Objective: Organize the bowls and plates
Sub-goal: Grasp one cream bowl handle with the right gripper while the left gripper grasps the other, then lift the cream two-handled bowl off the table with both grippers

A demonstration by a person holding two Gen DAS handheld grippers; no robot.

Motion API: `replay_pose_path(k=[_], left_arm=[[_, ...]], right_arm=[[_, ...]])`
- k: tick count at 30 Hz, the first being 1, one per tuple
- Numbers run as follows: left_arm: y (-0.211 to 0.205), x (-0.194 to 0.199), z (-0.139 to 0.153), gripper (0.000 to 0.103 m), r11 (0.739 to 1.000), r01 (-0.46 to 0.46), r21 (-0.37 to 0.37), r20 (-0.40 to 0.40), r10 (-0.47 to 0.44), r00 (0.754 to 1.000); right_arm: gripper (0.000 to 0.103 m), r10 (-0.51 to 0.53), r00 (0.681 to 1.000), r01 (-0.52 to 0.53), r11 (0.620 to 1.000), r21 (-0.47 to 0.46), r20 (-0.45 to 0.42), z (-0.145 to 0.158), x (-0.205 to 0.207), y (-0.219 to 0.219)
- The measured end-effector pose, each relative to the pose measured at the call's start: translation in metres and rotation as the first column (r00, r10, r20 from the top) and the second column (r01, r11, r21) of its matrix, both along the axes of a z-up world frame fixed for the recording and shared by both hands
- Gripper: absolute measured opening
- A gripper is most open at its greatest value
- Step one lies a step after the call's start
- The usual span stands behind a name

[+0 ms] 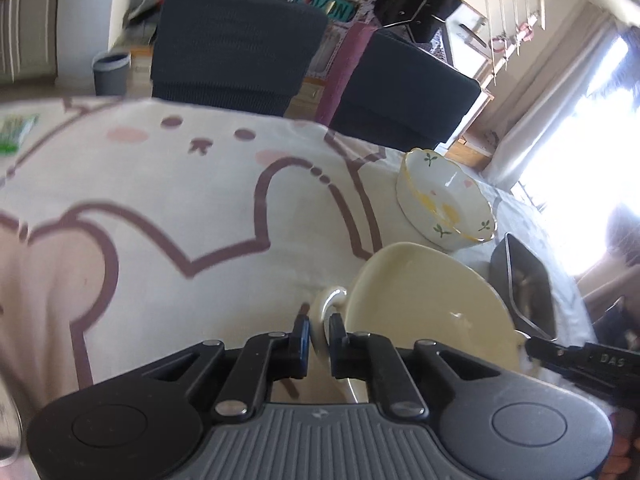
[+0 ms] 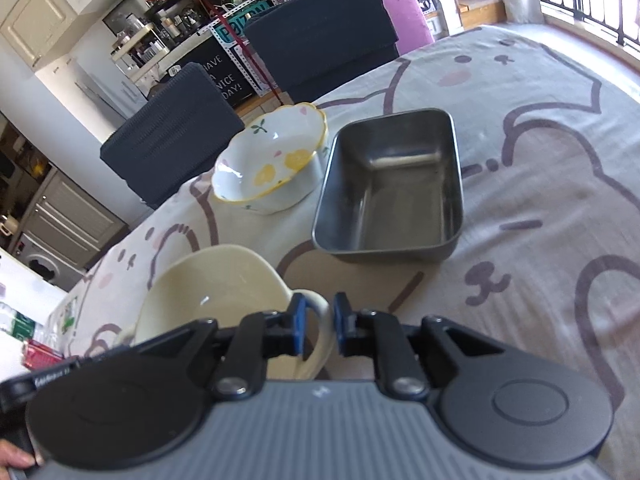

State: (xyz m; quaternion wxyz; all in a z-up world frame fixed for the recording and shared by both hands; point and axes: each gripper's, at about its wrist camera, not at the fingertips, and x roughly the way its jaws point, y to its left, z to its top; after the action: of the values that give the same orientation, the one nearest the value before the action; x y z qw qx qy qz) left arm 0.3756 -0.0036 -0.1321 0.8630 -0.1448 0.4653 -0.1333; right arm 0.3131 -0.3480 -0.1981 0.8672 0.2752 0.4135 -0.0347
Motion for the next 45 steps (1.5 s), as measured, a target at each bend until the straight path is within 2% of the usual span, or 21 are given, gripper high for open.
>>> replay_pose_path(k=[2, 3, 4, 6, 8, 16, 18, 21, 27, 31, 43, 45], left_arm=[[0.008, 0.000, -0.001, 0.011, 0.999, -0.019, -0.048, -0.016, 0.018, 1.000], [0.011, 0.001, 0.000, 0.011, 0.997, -0.034, -0.071, -0.023, 0.033, 0.999], [0.014, 0.002, 0.001, 0.011, 0.994, -0.053, -0.096, -0.030, 0.050, 0.998], [0.017, 0.005, 0.003, 0.023, 0.987, -0.070, -0.143, -0.039, 0.065, 0.997], [0.016, 0.007, 0.004, 0.031, 0.985, -0.062, -0.158, -0.037, 0.057, 0.998], [-0.006, 0.014, -0.006, 0.030, 0.998, 0.005, -0.057, -0.058, -0.008, 0.998], [-0.010, 0.015, -0.008, 0.030, 0.999, 0.020, -0.033, -0.065, -0.022, 0.998], [-0.013, 0.017, -0.010, 0.030, 0.999, 0.034, -0.010, -0.063, -0.035, 0.997], [-0.018, 0.020, -0.013, 0.024, 0.998, 0.049, 0.038, -0.075, -0.046, 0.996], [-0.017, 0.022, -0.015, 0.023, 0.998, 0.052, 0.025, -0.086, -0.050, 0.995], [-0.020, 0.024, -0.016, 0.023, 0.994, 0.099, 0.050, -0.071, -0.095, 0.993], [-0.021, 0.023, -0.016, 0.024, 0.993, 0.100, 0.058, -0.063, -0.096, 0.993]], right_arm=[[0.020, -0.010, 1.000, 0.010, 0.999, 0.033, 0.002, 0.003, -0.002, -0.003], [0.027, -0.016, 1.000, 0.016, 0.998, 0.054, 0.006, 0.004, -0.003, -0.005], [0.043, -0.010, 1.000, 0.009, 0.997, 0.078, 0.012, 0.005, -0.004, -0.007], [0.056, 0.006, 1.000, -0.008, 0.996, 0.091, 0.014, 0.005, -0.005, -0.007], [0.056, 0.027, 0.999, -0.028, 0.997, 0.067, 0.023, 0.005, -0.004, -0.004], [0.055, 0.139, 0.990, -0.140, 0.989, -0.053, -0.029, -0.005, 0.011, 0.024], [0.048, 0.143, 0.989, -0.146, 0.987, -0.061, -0.041, -0.007, 0.014, 0.028], [0.033, 0.119, 0.991, -0.124, 0.987, -0.101, -0.062, -0.006, 0.017, 0.028], [0.032, 0.109, 0.992, -0.112, 0.992, -0.058, -0.059, -0.011, 0.020, 0.021], [0.031, 0.121, 0.990, -0.123, 0.992, -0.024, -0.069, -0.016, 0.020, 0.016], [0.031, 0.176, 0.981, -0.181, 0.982, -0.052, -0.082, -0.018, 0.030, 0.019], [0.030, 0.168, 0.983, -0.171, 0.985, -0.030, -0.080, -0.018, 0.030, 0.017]])
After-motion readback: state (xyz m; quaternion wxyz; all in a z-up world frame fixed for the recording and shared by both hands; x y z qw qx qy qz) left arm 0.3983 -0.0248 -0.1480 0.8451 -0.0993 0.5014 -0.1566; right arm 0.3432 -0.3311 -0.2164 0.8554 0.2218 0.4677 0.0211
